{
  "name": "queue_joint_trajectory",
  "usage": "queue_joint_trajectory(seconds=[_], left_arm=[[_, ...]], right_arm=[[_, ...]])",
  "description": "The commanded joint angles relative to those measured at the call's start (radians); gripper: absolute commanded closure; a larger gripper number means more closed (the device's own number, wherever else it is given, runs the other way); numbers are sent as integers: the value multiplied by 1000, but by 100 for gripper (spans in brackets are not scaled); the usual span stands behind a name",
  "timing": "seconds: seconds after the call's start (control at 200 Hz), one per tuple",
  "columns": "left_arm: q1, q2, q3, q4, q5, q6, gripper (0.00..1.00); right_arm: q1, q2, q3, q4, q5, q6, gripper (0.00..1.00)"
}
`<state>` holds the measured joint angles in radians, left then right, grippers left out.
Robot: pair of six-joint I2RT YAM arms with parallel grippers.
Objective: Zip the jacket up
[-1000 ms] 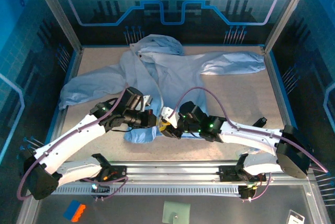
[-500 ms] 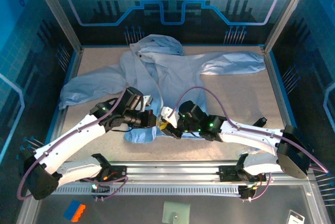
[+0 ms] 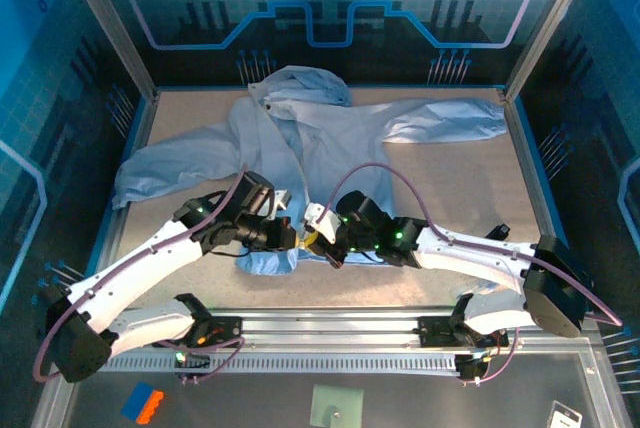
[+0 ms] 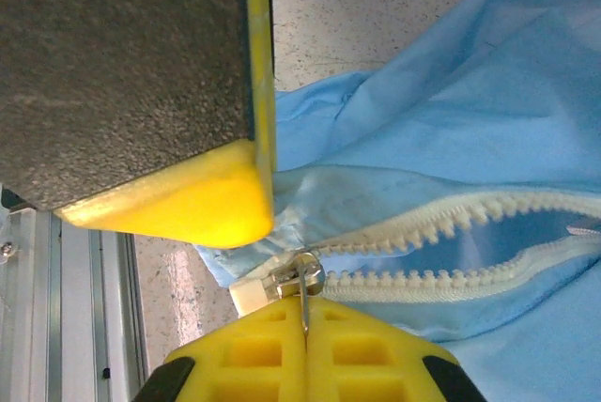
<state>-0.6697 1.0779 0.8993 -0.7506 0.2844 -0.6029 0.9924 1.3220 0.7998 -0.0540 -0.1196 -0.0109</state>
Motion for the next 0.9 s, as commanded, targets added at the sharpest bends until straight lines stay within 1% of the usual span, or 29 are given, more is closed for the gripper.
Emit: queue_joint_trajectory(seconds=[0.0,0.095,0.24,0.365,0.425,0.53,0.575,0.65,0.68,0.775,0.856,0.896], left_arm=[[-6,-18,-29,-66,38,-20,100],[-5,-28,-42,-46,50,-35,100],[-6,-41,-68,18,115,-57,100],[-6,-39,-72,-10,109,-54,100],[-6,-49,-79,-4,101,-63,100],[-3,-63,-107,61,108,-99,100],[-3,-64,-119,88,108,-115,91],[-3,-63,-132,122,109,-137,79],[-2,-63,-136,130,103,-145,72],[-2,-75,-138,137,71,-168,57],[-2,-104,-150,142,31,-201,49],[-2,-126,-168,162,16,-225,47]], right_arm=[[8,6,27,13,102,25,100],[15,6,16,22,134,23,100],[15,16,-2,41,134,29,100],[15,17,-11,51,159,41,100],[15,16,-21,67,146,40,100],[23,14,-46,114,92,36,100],[28,13,-62,140,70,37,100],[36,16,-80,171,47,45,100],[39,21,-84,178,42,51,100],[46,40,-92,193,37,58,100],[48,51,-97,208,32,65,100],[48,55,-97,216,29,69,100]])
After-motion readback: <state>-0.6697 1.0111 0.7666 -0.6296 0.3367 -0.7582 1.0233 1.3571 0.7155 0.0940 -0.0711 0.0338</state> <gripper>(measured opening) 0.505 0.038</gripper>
